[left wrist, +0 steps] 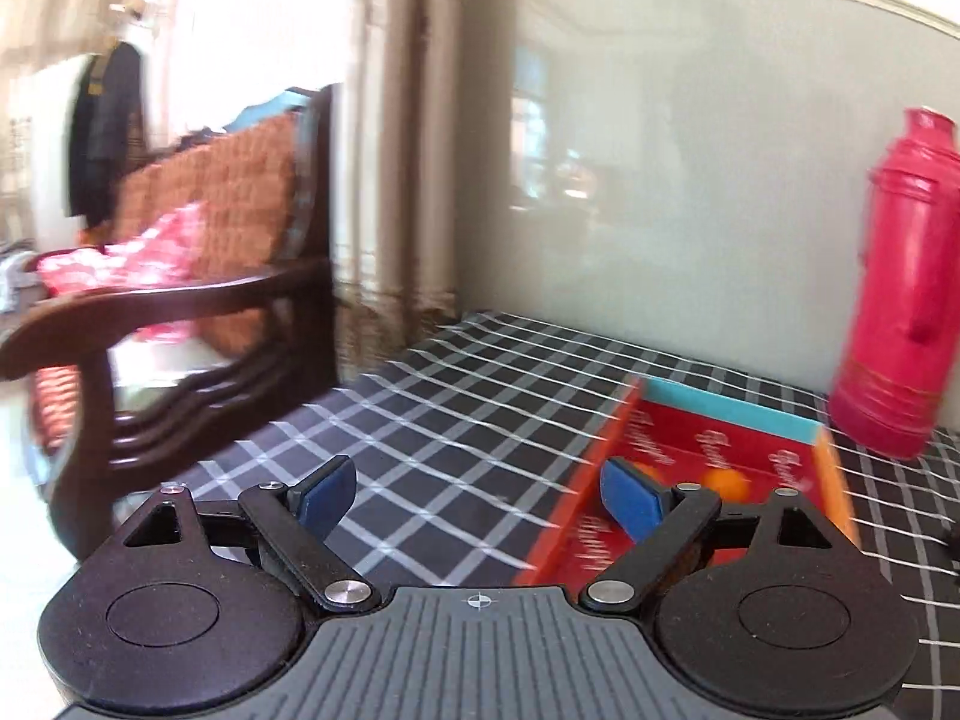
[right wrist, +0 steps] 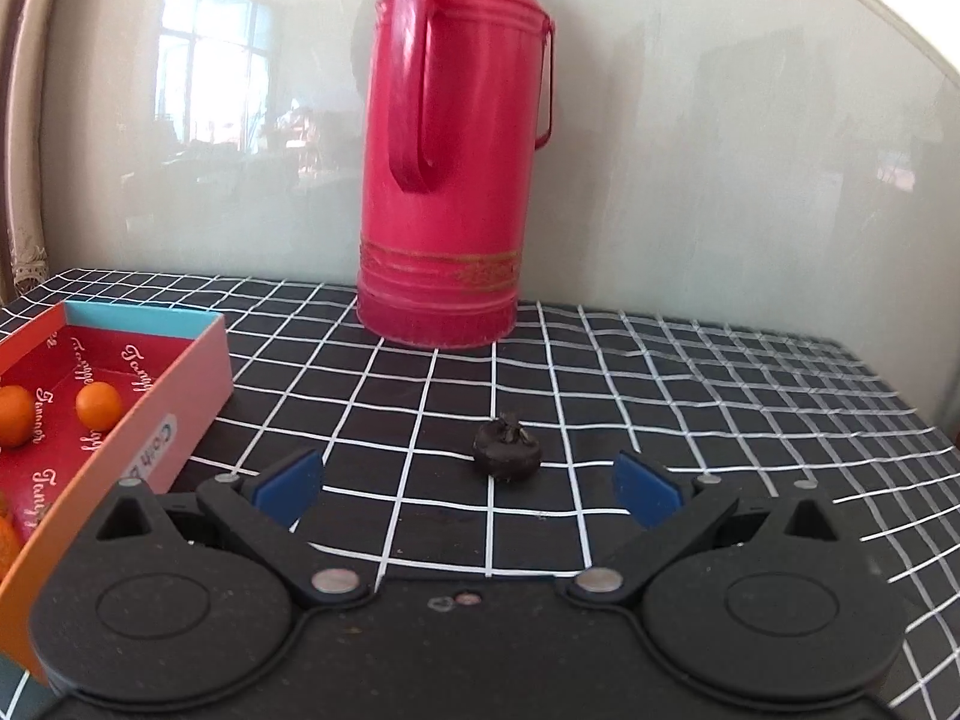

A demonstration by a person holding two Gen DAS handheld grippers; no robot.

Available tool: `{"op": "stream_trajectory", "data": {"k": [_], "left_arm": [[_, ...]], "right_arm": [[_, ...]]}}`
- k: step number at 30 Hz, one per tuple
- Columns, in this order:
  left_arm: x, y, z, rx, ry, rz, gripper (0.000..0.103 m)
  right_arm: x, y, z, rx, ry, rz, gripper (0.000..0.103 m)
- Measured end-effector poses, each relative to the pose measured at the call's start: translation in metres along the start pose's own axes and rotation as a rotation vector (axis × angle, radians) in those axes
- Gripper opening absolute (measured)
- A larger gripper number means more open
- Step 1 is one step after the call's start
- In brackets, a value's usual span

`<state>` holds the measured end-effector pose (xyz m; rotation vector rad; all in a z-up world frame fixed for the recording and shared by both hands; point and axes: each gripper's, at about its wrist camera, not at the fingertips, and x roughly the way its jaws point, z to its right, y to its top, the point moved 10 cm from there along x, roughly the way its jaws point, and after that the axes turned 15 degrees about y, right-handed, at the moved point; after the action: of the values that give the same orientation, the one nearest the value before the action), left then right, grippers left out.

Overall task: Organize fruits
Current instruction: 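Grasp the last dark brown round fruit with the right gripper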

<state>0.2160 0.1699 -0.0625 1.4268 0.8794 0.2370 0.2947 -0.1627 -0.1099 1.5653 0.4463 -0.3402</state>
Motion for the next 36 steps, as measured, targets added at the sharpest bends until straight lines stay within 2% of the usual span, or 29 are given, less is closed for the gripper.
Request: {"op": "stream_trajectory", "data": {"k": [4,7,13,15,19,21,24,29,32,36], "left_arm": [[0.008,-0.003,-0.031,-0.043,0.088,-0.006,0.089],[0.015,-0.007,-0.052,-0.056,0.137,-0.010,0.089],[0.020,-0.008,-0.091,-0.097,0.215,-0.004,0.092],[0.025,-0.010,-0.100,-0.111,0.224,-0.016,0.093],[0.032,-0.012,-0.109,-0.115,0.232,-0.027,0.094],[0.035,-0.013,-0.112,-0.114,0.232,-0.029,0.094],[0.037,-0.015,-0.115,-0.117,0.230,-0.037,0.094],[0.037,-0.015,-0.112,-0.120,0.230,-0.039,0.094],[0.035,-0.015,-0.111,-0.119,0.231,-0.039,0.094],[0.035,-0.017,-0.113,-0.119,0.233,-0.047,0.094]], "right_arm": [[0.016,0.001,0.015,0.066,0.021,-0.026,0.092],[0.032,0.001,0.025,0.122,0.041,-0.060,0.074],[0.055,-0.003,0.036,0.158,0.021,-0.119,0.063],[0.060,-0.005,0.034,0.156,0.025,-0.134,0.045],[0.067,-0.006,0.034,0.137,0.009,-0.148,0.039],[0.067,-0.006,0.034,0.123,0.003,-0.148,0.028],[0.067,-0.005,0.031,0.102,0.018,-0.149,0.027],[0.053,0.004,0.010,0.040,0.076,-0.095,0.025],[0.034,0.014,-0.022,0.004,0.187,-0.036,0.000],[0.017,0.022,-0.066,-0.097,0.270,0.016,0.001]]}}
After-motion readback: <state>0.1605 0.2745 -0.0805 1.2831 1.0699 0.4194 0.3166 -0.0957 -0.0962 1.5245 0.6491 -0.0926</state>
